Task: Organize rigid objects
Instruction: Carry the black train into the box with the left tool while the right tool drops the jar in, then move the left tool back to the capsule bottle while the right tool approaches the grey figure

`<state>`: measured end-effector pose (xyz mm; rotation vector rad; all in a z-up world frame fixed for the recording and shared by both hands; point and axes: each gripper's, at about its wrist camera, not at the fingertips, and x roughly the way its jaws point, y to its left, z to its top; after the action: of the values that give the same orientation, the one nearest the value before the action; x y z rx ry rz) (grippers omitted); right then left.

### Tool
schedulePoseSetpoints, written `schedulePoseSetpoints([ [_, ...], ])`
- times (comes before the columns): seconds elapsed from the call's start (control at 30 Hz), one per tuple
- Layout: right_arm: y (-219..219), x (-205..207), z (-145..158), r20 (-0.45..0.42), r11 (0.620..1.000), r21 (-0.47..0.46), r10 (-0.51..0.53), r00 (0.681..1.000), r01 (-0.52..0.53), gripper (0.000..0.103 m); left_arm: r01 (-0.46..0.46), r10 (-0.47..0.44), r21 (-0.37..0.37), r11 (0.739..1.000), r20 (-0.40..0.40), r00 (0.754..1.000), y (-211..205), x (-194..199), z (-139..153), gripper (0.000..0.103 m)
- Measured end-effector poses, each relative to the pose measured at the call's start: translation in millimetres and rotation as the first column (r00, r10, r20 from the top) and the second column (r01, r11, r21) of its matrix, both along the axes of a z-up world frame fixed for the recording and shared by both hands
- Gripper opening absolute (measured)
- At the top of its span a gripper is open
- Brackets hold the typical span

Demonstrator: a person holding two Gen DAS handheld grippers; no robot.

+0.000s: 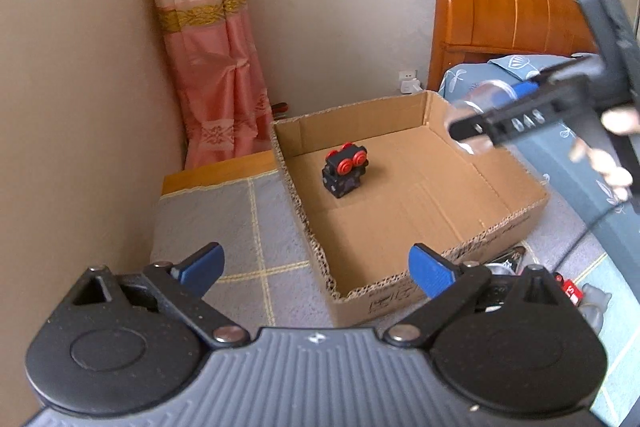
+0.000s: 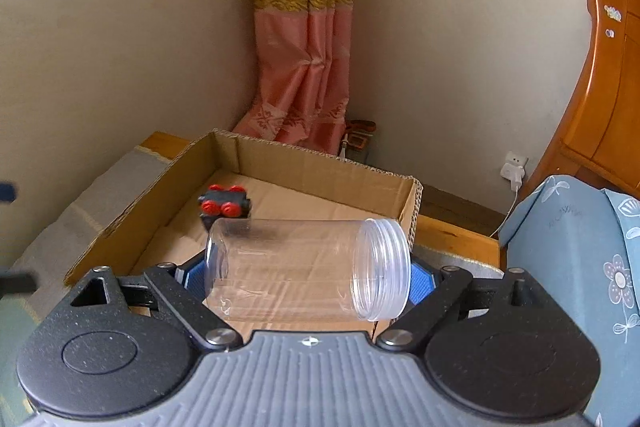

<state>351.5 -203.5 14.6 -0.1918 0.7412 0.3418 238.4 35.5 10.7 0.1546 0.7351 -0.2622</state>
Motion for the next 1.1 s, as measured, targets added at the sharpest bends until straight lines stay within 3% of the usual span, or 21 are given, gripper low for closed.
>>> schedulePoseSetpoints([
  [0.07,3,7,-1,0.007,1.000,0.005,-0.007,1.000,0.007,0.094,-0.006,0.006,-0.014,1.000,-0.002,1.000,3,-1,-2,0.099],
  [0.13,6,12,-1,0.010,1.000,0.015,0.000,1.000,0.000,0.103,-0.010,0.010,-0.026,1.000,-0.011,1.000,6,-1,-5,0.099],
  [0.37,13,-2,-2,0.006,0.999,-0.008,0.031,0.999,-0.031,0.103,-0.022,0.021,-0.047,0.999,-0.029,0.999,13,-5,-12,0.099],
  [0.8,3,-72,1,0.007,0.997,0.034,0.069,0.998,-0.069,0.103,-0.043,0.042,-0.038,0.998,-0.022,0.999,13,-37,-10,0.099],
  [1.1,-12,-134,-18,0.009,0.997,0.067,0.034,0.999,-0.034,0.103,-0.055,0.055,-0.056,0.997,-0.004,0.998,13,-77,-22,0.102],
])
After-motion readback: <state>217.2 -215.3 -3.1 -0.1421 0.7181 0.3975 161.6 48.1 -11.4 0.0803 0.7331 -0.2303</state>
